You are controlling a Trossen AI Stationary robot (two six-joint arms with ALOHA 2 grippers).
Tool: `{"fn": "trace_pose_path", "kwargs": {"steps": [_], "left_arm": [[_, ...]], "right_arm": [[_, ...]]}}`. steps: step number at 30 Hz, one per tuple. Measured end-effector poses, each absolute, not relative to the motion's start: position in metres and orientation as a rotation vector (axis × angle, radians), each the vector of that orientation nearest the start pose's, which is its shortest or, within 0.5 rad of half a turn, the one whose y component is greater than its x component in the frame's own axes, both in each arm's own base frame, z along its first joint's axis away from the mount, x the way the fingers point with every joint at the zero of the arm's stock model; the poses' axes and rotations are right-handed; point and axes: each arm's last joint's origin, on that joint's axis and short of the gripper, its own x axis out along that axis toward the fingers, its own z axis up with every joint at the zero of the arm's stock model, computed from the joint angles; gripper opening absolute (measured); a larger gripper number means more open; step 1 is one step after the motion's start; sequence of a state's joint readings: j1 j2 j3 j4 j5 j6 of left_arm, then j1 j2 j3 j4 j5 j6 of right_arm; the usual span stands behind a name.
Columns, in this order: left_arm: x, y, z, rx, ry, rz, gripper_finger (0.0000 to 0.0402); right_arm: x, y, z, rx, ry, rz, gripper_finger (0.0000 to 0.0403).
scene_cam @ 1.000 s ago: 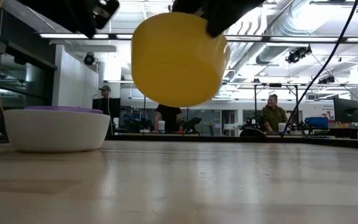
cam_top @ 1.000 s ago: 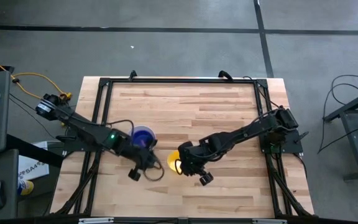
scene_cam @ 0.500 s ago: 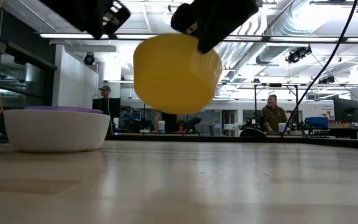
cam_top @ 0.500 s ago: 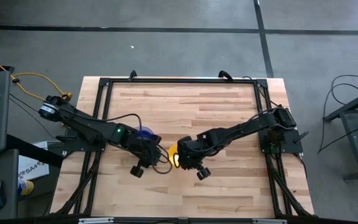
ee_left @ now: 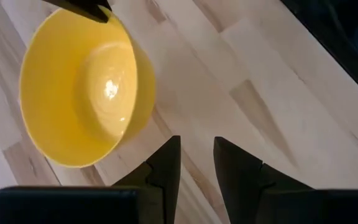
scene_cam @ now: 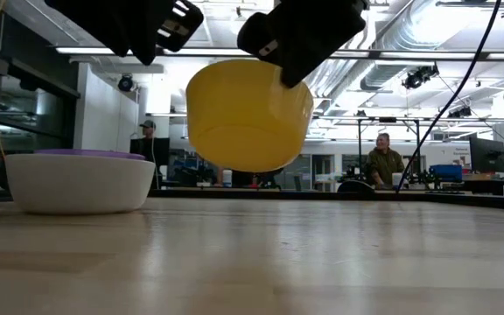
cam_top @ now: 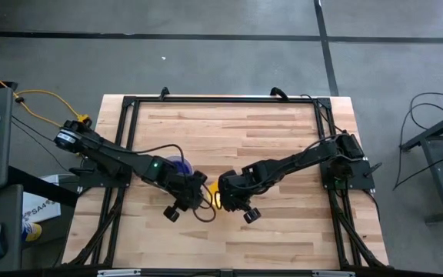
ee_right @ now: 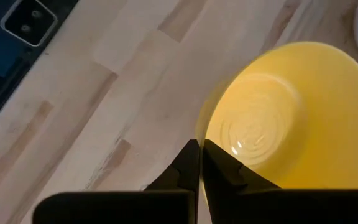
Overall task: Nest bowls inside each other
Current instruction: Stack the yellow bowl on the violet bowl
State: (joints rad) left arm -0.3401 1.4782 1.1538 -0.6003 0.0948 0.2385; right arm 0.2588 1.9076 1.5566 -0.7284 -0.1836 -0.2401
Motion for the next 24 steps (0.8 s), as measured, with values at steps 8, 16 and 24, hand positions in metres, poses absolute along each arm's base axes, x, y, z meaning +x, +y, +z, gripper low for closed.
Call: {"fn": "trace_pose_path", "kwargs": {"steps": [8, 16, 24], "left_arm": [[0.2915, -0.1056, 0.2653, 0.417, 0.838, -0.537, 0.0097], [0.2948, -0.1056, 0.2681, 0.482, 0.785, -0.519, 0.0097], [0.295, -0.1053, 0.2682, 0.5, 0.781, -0.518, 0.0097]], "right_arm": [[0.3906, 0.1098, 0.2414, -0.237, 1.003, 0.554, 0.0004], [0.3929, 0.1094, 0.2429, -0.22, 0.974, 0.573, 0.0004], [0.3942, 0.11, 0.2438, -0.22, 0.956, 0.575, 0.0004]]}}
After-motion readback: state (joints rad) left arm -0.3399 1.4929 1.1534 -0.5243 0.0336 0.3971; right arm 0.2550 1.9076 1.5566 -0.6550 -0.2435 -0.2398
